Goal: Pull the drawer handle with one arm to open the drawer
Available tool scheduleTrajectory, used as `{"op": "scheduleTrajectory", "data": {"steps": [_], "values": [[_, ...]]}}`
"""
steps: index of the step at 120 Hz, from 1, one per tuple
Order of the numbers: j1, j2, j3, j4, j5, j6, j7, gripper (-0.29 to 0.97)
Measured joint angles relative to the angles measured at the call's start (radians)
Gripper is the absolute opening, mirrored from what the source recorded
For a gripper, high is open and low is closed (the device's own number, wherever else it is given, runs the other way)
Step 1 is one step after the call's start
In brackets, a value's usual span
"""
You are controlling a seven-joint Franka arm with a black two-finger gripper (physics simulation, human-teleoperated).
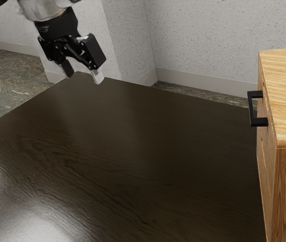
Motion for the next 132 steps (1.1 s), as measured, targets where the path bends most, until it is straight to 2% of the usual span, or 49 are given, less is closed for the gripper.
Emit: {"op": "scheduleTrajectory", "data": {"steps": [30,56,72,78,96,106,110,115,119,132], "values": [[-0.075,0.028,0.003,-0.006,-0.015,-0.016,-0.004,0.68],[0.037,0.058,0.0,-0.005,-0.025,-0.02,-0.087,0.68],[0.031,0.066,-0.002,-0.005,-0.046,-0.017,-0.151,0.68],[0.017,0.08,-0.004,-0.005,-0.085,0.006,-0.172,0.68],[-0.006,0.165,-0.008,-0.004,-0.293,0.13,-0.212,0.68],[-0.025,0.204,-0.022,-0.006,-0.357,0.222,-0.225,0.68],[-0.069,0.208,0.012,-0.006,-0.372,0.251,-0.23,0.68],[-0.171,0.211,0.123,-0.004,-0.388,0.283,-0.236,0.68],[-0.216,0.211,0.176,-0.004,-0.398,0.304,-0.24,0.68],[-0.264,0.209,0.228,-0.004,-0.418,0.354,-0.252,0.68]]}}
